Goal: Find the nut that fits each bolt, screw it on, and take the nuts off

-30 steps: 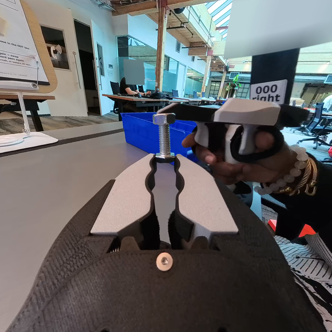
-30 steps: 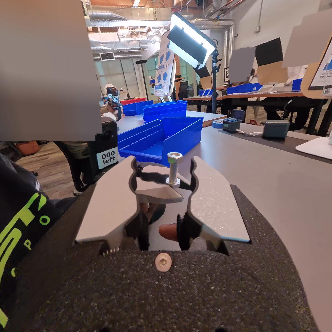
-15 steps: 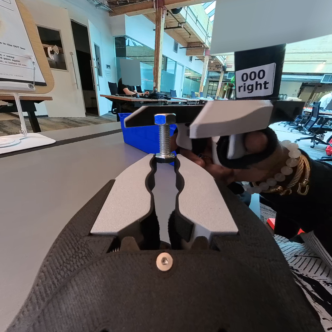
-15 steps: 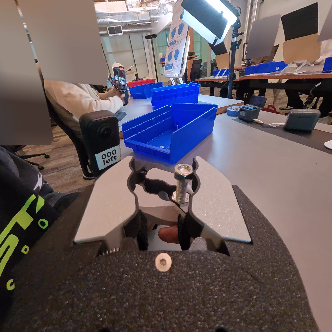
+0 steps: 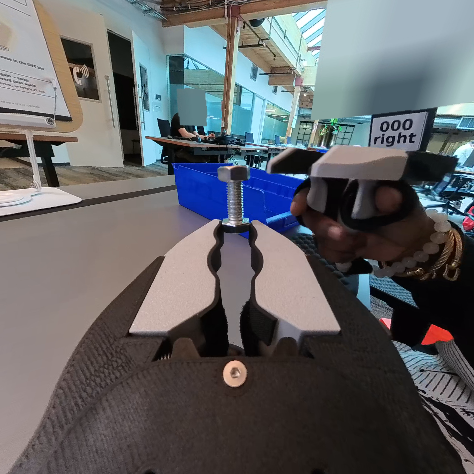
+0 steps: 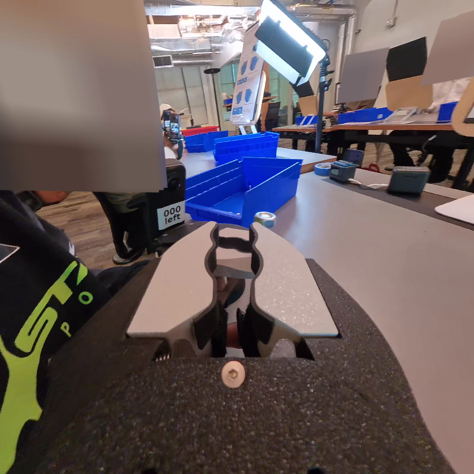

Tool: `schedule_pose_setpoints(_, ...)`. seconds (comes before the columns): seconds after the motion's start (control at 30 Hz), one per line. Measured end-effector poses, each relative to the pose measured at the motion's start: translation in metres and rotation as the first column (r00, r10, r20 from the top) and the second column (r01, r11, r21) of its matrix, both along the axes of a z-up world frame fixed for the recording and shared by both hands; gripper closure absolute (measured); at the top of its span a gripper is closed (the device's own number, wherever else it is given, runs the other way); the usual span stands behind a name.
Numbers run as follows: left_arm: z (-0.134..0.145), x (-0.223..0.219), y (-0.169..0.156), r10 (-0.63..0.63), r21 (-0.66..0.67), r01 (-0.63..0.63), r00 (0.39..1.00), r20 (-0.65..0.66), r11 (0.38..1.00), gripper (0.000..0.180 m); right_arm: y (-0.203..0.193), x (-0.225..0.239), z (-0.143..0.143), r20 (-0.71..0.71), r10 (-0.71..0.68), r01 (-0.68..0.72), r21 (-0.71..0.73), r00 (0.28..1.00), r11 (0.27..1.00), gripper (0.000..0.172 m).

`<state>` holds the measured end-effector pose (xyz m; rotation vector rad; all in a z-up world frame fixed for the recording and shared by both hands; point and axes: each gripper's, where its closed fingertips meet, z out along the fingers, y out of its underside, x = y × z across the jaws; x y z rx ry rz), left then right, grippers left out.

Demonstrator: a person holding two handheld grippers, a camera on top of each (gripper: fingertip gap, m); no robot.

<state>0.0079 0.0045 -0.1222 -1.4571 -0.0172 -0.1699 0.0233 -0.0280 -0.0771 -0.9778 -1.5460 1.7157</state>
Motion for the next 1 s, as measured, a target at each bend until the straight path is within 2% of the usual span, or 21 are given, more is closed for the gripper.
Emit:
schedule_pose_setpoints(0.13, 0.0, 0.0, 0.0, -0.001, 0.0, 0.001, 1.0, -0.001, 1.0, 0.162, 0.009, -0.007, 0.003, -0.028, -0.057, 0.056, -0.033, 0.998, 0.998, 0.14)
schedule_pose_setpoints(0.2, 0.0, 0.001, 0.0, -0.004, -0.001, 0.004, 1.0, -0.002, 1.0, 0.162, 0.01, -0.014, 0.002, -0.023, -0.066, 0.064, -0.046, 0.998, 0.997, 0.129)
schedule_pose_setpoints(0.33, 0.0, 0.001, 0.0, -0.01, 0.0, 0.01, 1.0, -0.005, 1.0, 0.162, 0.002, -0.026, -0.003, 0.027, -0.036, 0.037, -0.047, 0.999, 0.998, 0.111)
schedule_pose_setpoints(0.4, 0.0, 0.002, 0.0, -0.011, -0.001, 0.011, 1.0, -0.006, 1.0, 0.162, -0.005, -0.031, -0.005, 0.04, -0.014, 0.015, -0.03, 0.999, 0.999, 0.107)
schedule_pose_setpoints(0.73, -0.002, 0.003, 0.001, -0.017, -0.012, 0.016, 1.0, -0.016, 1.0, 0.162, -0.018, -0.038, -0.008, 0.059, 0.027, -0.029, 0.024, 0.998, 0.999, 0.113)
schedule_pose_setpoints(1.0, -0.002, 0.002, 0.001, -0.008, -0.011, 0.008, 1.0, -0.011, 1.0, 0.162, -0.004, -0.022, -0.008, 0.04, -0.035, 0.034, 0.019, 0.999, 0.999, 0.121)
